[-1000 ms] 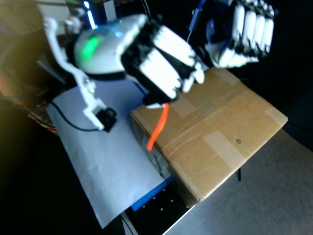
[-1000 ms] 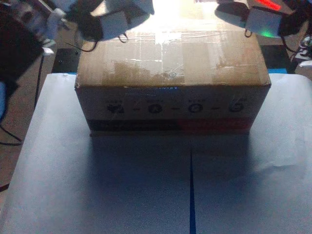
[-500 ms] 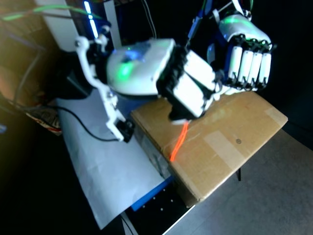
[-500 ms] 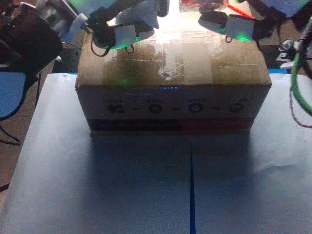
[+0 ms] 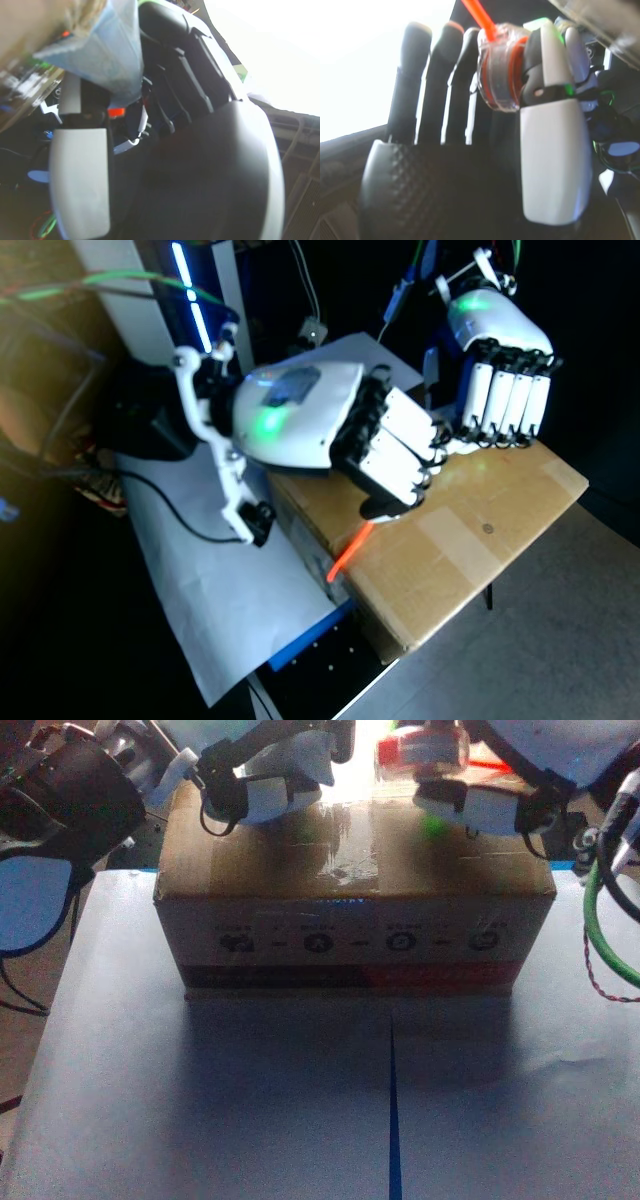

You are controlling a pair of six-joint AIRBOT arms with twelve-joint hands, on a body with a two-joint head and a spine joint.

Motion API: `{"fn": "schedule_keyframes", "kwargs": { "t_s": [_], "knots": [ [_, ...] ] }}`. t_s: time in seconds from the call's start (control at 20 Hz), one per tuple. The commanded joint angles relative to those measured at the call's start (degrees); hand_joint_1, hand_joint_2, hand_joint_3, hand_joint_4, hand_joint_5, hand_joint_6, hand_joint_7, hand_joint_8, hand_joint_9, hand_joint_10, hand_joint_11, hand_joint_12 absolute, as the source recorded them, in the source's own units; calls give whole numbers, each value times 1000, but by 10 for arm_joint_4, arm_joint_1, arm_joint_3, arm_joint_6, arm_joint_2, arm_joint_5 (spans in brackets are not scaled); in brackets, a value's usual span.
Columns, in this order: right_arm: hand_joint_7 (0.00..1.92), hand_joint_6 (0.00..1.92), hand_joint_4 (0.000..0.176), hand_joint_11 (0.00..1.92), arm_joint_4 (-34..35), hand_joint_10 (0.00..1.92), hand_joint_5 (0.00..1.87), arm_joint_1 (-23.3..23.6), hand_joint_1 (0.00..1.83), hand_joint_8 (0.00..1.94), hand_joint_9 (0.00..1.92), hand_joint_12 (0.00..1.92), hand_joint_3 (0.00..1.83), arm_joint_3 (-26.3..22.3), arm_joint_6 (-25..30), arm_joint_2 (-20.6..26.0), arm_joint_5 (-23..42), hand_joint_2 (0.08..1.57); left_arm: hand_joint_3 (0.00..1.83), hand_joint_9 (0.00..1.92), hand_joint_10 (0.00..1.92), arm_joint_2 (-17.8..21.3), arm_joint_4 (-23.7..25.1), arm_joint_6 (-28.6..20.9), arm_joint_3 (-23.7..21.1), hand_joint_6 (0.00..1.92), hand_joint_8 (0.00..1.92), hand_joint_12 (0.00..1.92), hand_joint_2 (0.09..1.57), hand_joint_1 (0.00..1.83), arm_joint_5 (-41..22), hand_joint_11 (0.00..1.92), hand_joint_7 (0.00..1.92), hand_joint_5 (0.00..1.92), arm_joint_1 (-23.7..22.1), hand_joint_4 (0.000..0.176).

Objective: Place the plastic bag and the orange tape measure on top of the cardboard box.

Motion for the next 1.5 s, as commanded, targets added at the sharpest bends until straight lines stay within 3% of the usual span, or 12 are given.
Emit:
{"fn": "schedule_keyframes", "kwargs": {
  "t_s": [0.0,0.1,0.15,0.3,0.4,0.5,0.65,0.9,0.95,1.05,1.25,1.45],
  "knots": [
    [1009,983,0,943,-11,1379,853,5,1263,1208,997,1642,0,3,-2,-3,-66,1140,0,531,1286,-2,15,1,3,1350,1404,1915,1251,1134,59,248,738,720,-8,25],
    [874,1039,0,799,-10,1482,918,1,1167,1296,858,1742,0,3,-2,-4,-67,1129,0,395,1395,0,15,1,3,1349,1027,1921,1238,1021,59,201,535,739,-8,0],
    [713,922,0,647,-10,1503,683,1,1060,1308,700,1777,0,3,-2,-4,-67,1009,0,364,1318,2,15,1,2,633,896,1879,1106,1017,59,145,530,619,-8,0],
    [568,716,0,452,-10,1384,588,1,990,1090,532,1707,0,3,-2,-4,-67,935,0,400,1004,7,15,1,-2,87,543,1715,1062,995,64,109,619,764,-8,0],
    [549,642,0,429,-9,1353,582,1,941,1027,515,1693,0,1,-2,-4,-67,935,0,422,816,11,15,1,-6,20,266,1633,1050,1006,66,97,687,797,-7,0],
    [524,647,0,419,-9,1391,568,2,944,989,491,1746,0,0,-2,-4,-69,922,0,405,963,13,15,1,-8,7,228,1669,1040,1017,69,168,712,798,-7,0],
    [515,635,0,401,-10,1422,558,2,945,1026,472,1786,0,-2,-2,-3,-71,915,0,341,661,18,15,1,-14,0,70,1552,1036,1023,75,2,656,763,-4,0],
    [341,403,0,392,-10,1624,512,2,844,1232,375,1892,0,-10,-2,9,-72,873,0,78,435,32,15,2,-31,1,0,1251,1000,1017,92,0,337,499,-2,0],
    [254,244,0,256,-11,1408,477,2,811,897,196,1806,0,-13,-2,12,-72,862,0,13,405,36,15,2,-34,0,0,1251,972,967,96,0,227,380,-2,0],
    [193,150,0,15,-13,1187,381,2,766,774,78,1704,0,-18,-2,19,-74,835,0,0,368,39,15,2,-38,0,0,1258,939,905,102,0,153,270,-2,0],
    [316,38,0,0,-22,712,378,2,818,287,154,1394,1,-32,-2,34,-85,839,0,4,120,58,15,2,-56,1,3,1104,922,860,128,0,56,194,-2,60],
    [272,4,3,0,-22,758,336,2,769,282,90,1434,1,-39,-2,40,-94,837,2,30,95,72,15,3,-72,1,10,809,928,850,148,0,92,199,-1,51]
  ]
}}
